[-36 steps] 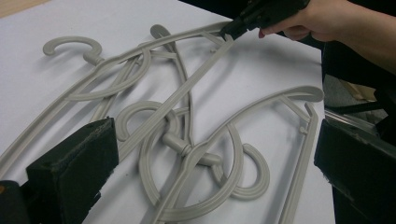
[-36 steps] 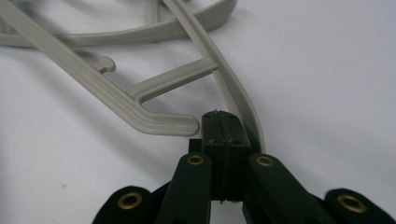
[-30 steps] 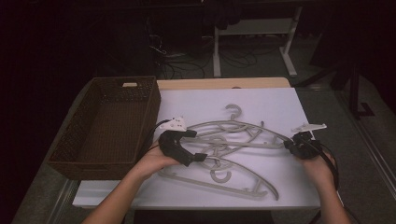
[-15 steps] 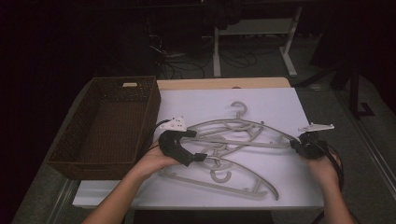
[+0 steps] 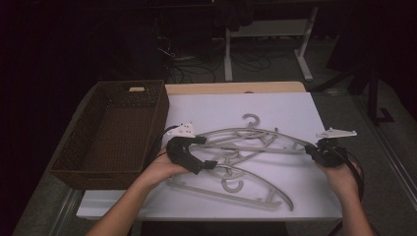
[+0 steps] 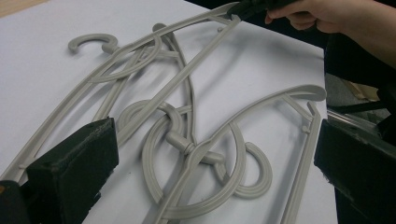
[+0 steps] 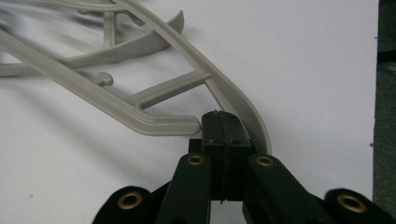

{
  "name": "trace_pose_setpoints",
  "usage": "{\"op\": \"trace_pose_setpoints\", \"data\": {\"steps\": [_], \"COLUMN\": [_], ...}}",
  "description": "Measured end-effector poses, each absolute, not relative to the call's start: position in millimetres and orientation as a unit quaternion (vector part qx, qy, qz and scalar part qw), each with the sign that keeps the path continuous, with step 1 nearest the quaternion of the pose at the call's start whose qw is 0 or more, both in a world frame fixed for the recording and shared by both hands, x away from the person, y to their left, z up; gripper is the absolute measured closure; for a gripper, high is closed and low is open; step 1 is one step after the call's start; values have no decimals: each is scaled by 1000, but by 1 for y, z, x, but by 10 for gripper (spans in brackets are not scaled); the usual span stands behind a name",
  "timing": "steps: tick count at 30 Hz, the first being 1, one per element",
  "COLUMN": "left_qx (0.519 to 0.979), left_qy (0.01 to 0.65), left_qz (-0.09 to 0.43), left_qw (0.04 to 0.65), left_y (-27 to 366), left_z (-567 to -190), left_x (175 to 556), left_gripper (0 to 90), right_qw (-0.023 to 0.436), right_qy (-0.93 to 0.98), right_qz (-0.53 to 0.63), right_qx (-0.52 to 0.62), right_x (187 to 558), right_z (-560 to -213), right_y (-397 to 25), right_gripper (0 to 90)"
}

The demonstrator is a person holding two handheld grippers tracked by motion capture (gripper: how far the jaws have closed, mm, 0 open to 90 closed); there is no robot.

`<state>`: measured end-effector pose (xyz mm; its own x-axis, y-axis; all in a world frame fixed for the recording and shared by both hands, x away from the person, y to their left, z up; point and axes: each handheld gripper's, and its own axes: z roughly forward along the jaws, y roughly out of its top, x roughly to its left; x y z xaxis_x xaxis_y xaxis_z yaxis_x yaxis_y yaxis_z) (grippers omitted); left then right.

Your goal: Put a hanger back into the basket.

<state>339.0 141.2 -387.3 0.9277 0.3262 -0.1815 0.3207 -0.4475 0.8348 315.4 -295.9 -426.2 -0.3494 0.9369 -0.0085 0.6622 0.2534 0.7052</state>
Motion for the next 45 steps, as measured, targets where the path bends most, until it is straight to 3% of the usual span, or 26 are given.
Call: {"op": "trace_pose_setpoints", "data": {"steps": [9,24,37,45], "left_qx": [851,852,853,853], "left_qy": [187,186,183,182], "left_qz": [5,3,-2,-3], "left_qw": [491,490,488,490], "left_y": [141,140,137,137], "left_z": [-386,-387,-388,-388], "left_x": [338,338,337,337], "left_gripper": [0,0,0,0], "right_qw": [228,190,167,138], "right_qy": [757,779,792,819], "right_qz": [333,370,388,371], "right_qx": [513,469,442,417], "right_x": [308,320,350,359], "right_z": [-410,-383,-377,-391], "right_y": [-292,-253,-223,-204], "right_gripper": [890,889,890,890]}}
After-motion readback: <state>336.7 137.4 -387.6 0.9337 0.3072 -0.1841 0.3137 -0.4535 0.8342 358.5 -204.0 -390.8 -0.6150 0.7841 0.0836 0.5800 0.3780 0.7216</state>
